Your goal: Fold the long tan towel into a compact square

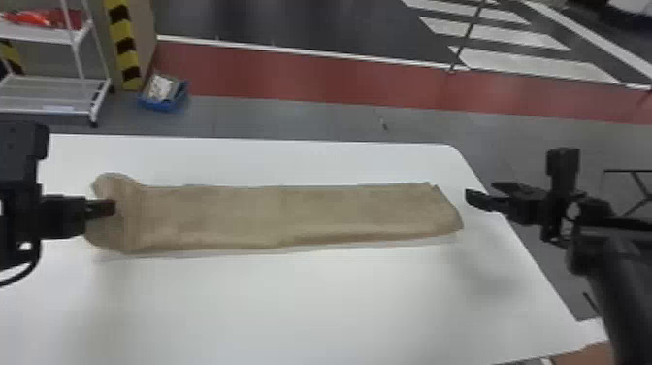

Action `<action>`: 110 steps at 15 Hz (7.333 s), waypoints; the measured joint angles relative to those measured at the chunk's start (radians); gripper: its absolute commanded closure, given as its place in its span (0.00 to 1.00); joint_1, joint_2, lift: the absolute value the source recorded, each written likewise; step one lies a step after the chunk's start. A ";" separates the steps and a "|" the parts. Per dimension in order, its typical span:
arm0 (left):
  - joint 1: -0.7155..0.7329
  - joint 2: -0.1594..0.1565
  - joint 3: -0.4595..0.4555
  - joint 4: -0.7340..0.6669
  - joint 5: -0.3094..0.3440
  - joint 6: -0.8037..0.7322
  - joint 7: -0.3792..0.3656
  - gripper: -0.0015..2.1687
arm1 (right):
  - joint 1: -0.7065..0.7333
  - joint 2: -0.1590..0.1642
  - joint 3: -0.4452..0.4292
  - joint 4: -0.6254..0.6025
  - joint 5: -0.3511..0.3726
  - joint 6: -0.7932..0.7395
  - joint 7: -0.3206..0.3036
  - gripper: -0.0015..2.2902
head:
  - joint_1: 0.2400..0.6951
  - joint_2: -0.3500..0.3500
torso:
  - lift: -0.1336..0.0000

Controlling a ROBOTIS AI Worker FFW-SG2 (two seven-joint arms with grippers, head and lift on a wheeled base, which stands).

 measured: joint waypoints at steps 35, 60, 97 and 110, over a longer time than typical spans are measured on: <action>-0.128 -0.128 0.131 0.022 1.033 0.039 0.076 0.79 | 0.174 0.509 0.555 -0.160 -0.241 -0.235 -0.146 0.81 | 0.97 0.57 | 0.07; -0.059 -0.261 -0.334 0.170 0.575 -0.494 0.255 0.79 | 0.531 0.185 -0.208 -0.431 -0.623 -0.275 -0.054 0.03 | 0.93 0.00 | 0.07; 0.088 0.068 -0.164 0.095 0.538 -0.540 -0.007 0.04 | 0.201 0.494 0.252 -0.562 -0.121 0.368 -0.470 0.14 | 1.00 0.41 | 0.07; 0.102 0.058 -0.159 0.116 0.550 -0.551 -0.020 0.04 | 0.229 0.480 0.245 -0.563 -0.100 0.412 -0.484 0.26 | 1.00 0.38 | 0.07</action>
